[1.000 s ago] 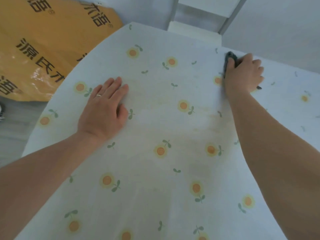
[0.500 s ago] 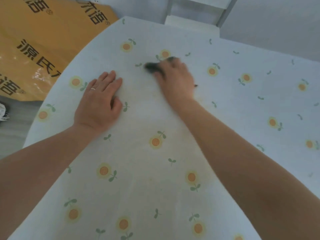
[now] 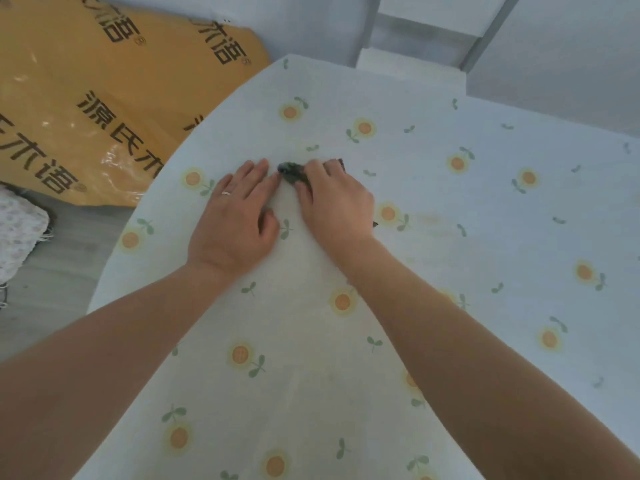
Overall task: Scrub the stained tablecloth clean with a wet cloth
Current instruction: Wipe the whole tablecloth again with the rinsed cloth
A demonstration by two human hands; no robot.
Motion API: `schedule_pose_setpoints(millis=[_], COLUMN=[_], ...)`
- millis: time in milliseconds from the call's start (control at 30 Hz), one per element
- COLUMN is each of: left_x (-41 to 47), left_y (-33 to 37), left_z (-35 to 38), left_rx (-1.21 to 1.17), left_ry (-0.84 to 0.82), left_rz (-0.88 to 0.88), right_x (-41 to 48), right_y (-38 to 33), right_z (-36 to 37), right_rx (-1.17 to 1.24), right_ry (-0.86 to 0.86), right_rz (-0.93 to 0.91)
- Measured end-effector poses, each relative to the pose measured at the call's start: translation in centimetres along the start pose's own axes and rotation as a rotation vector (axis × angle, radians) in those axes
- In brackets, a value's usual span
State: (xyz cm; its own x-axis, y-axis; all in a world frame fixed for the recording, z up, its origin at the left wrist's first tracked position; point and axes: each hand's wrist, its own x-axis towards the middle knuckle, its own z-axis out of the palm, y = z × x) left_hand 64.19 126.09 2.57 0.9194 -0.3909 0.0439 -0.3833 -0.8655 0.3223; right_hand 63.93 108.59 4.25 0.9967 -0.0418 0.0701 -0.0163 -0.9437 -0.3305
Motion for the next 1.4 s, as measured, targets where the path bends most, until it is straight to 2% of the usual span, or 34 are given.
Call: schedule_pose_setpoints(millis=[67, 167, 233, 300, 433, 500, 567, 700, 833, 967, 1100, 1167, 1233, 1333, 1400], left_x=[0.1, 0.1, -0.1, -0.1, 0.1, 0.0, 0.2, -0.1, -0.4, -3.8, -14.9, -19.5, -21.2, -20.9, -21.0], left_y=[0.1, 0.0, -0.1, -0.1, -0.2, -0.1, 0.4, -0.1, -0.6, -0.4, -1.3, -2.7, -3.6, -3.2, -3.2], left_z=[0.0, 0.0, 0.1, 0.0, 0.0, -0.2, -0.2, -0.2, 0.2, 0.0, -1.8, -2.8, -3.0, -2.7, -2.5], left_rx=[0.013, 0.018, 0.019, 0.015, 0.014, 0.021, 0.017, -0.020, 0.000, -0.020, 0.030, 0.053, 0.050, 0.028, 0.019], left_ry=[0.004, -0.003, -0.006, -0.010, 0.003, -0.010, -0.018, -0.012, -0.043, -0.036, -0.130, -0.128, -0.114, -0.078, -0.072], left_rz=[0.004, 0.003, 0.000, -0.001, 0.009, -0.002, 0.006, -0.014, 0.014, -0.025, -0.020, -0.016, -0.022, -0.022, -0.018], right_x=[1.8, 6.1, 8.6, 9.4, 5.8, 5.3, 7.3, 11.8, 10.8, 5.3, -1.8, -2.0, 0.6, 6.6, 8.9], right_y=[2.7, 7.2, 7.0, 3.9, -2.5, -1.9, 0.8, 3.6, 0.9, -5.1, -8.2, -7.5, -5.8, -3.3, -4.4], right_z=[-0.7, -1.9, -1.8, -0.6, 2.0, 1.7, 0.7, -0.5, 0.2, 1.6, 1.6, 0.8, 0.5, 0.6, 1.5], right_rx=[-0.047, -0.091, -0.074, -0.044, 0.047, 0.057, -0.001, -0.024, -0.041, -0.023, 0.061, 0.031, -0.046, -0.070, -0.054], right_ry=[0.059, 0.176, 0.198, 0.172, 0.032, -0.003, -0.002, 0.091, 0.073, -0.067, -0.261, -0.328, -0.265, 0.038, 0.115], right_rz=[0.054, 0.400, 0.537, 0.475, 0.067, -0.048, 0.020, 0.320, 0.311, 0.039, -0.288, -0.371, -0.271, 0.183, 0.373])
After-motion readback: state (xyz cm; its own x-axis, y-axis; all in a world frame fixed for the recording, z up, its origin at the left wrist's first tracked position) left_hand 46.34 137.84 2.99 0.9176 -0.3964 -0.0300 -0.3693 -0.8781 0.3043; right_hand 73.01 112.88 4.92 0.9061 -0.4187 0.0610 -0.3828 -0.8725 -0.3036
